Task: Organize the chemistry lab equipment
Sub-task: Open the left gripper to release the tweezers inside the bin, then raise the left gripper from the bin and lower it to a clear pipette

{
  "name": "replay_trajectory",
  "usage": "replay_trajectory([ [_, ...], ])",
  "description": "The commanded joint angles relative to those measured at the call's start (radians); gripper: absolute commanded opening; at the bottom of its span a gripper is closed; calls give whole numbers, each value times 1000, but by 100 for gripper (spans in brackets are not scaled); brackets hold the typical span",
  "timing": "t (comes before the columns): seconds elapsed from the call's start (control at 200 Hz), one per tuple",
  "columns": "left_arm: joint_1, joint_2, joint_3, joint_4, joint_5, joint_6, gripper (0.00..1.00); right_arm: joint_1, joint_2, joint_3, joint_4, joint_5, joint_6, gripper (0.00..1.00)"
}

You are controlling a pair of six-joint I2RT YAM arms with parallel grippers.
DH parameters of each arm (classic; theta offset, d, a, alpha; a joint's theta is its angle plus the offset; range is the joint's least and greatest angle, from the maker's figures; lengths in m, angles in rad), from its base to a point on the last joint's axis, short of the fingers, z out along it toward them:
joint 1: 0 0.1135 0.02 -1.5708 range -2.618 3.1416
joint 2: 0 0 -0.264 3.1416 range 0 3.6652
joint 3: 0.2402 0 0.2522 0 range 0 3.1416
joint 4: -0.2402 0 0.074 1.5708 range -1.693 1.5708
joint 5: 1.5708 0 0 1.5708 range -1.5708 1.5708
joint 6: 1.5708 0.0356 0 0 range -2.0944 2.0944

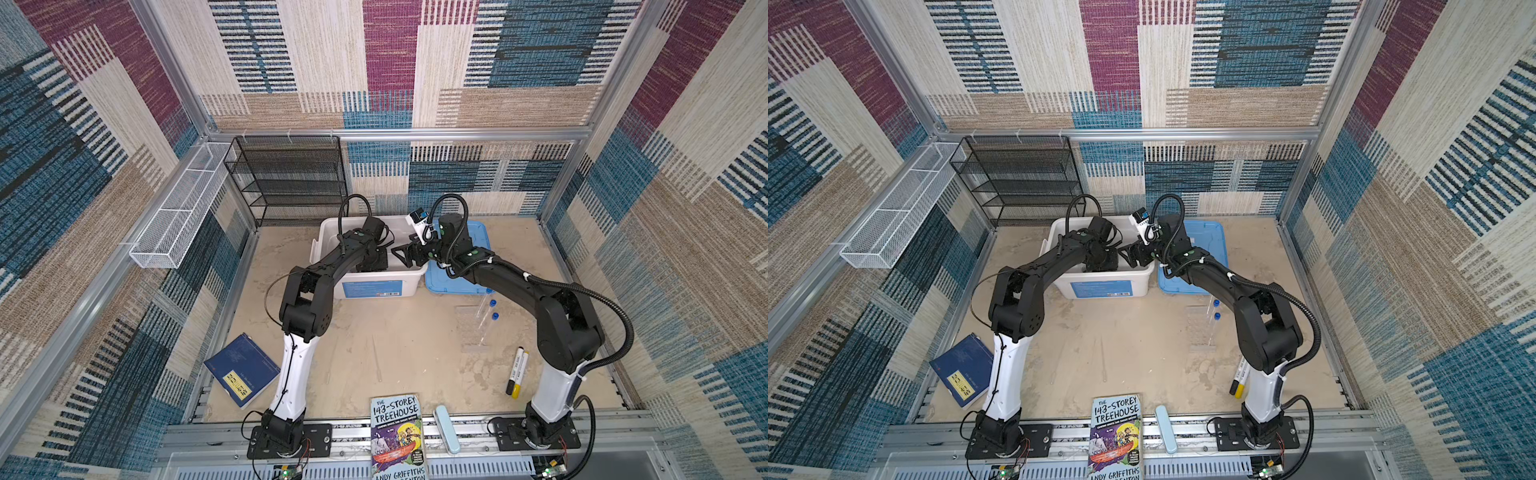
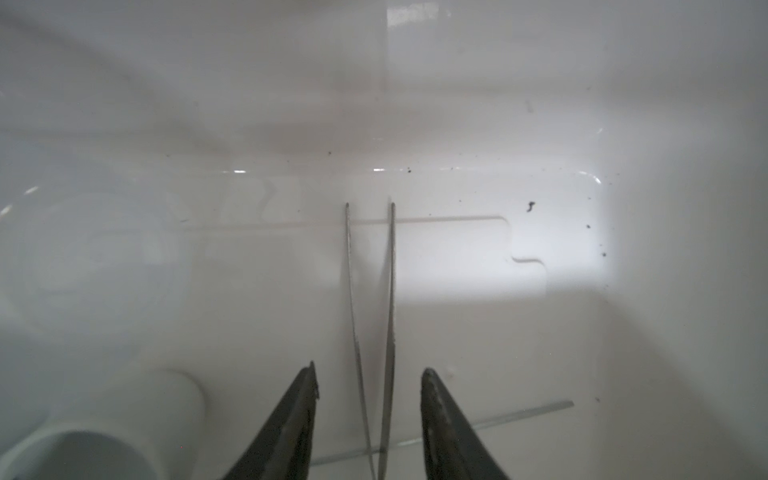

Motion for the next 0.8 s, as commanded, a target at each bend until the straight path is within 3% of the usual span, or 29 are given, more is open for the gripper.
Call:
replay_trajectory([
  [0.0,1,-43,-3,-12,6,11,51,0,-28,-8,34,-5,4,89],
  [0.16,-1,-120,-17,-7,28,10,61,-1,-85,-38,70,-9,22,90],
  [0.396,-10,-253,-80,31,58,0,99,0,-176,-67,85,-15,27,97],
  [0.411,-11,-263,-85,34,59,0,99,0,-184,-71,87,-13,28,100],
  [0.701,-22,-504,-181,64,110,-56,99,0,-378,-196,108,16,-43,99],
  [0.791,-23,-605,-273,139,177,-66,99,0,-459,-276,147,96,-15,99],
])
